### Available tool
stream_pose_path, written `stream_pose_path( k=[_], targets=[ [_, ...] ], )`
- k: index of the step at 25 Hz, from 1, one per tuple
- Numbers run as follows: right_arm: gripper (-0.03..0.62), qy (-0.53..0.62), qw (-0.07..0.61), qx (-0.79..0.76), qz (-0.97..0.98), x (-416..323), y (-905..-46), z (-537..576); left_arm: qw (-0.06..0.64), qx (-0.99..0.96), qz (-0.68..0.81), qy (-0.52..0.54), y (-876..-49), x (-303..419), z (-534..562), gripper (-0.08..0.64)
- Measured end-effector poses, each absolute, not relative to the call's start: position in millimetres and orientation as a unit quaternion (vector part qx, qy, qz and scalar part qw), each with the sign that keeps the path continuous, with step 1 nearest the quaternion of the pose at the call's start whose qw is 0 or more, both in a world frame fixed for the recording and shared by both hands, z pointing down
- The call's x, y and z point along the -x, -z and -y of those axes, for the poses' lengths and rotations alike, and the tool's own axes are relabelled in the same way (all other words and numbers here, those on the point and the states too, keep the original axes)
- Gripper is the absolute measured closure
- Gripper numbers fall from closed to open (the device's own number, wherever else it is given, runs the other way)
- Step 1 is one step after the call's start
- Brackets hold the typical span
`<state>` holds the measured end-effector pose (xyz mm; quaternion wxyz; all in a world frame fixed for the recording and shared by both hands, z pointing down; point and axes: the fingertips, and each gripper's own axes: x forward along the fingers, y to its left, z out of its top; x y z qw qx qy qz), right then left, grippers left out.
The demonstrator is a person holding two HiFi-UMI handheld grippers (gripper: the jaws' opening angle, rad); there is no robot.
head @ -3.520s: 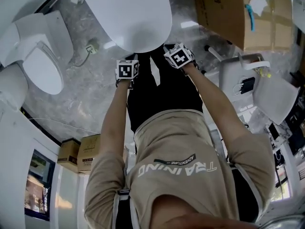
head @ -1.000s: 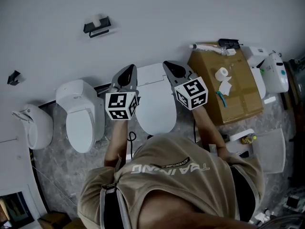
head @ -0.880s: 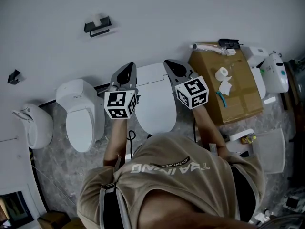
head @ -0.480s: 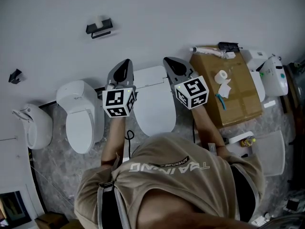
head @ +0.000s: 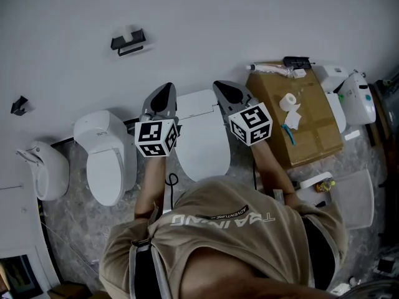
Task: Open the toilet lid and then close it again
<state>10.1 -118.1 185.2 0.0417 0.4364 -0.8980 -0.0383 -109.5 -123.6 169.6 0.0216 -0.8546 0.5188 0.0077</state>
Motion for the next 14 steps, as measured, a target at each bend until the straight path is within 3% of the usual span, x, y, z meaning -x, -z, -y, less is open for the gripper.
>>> stream_pose_path(
  k=[14],
  targets=[
    [0.58,0.042,0.04,-0.435,0.899,-18,-189,138,0.021,0.855,-0.518,-0.009,-175,101,148,0.555]
  ],
)
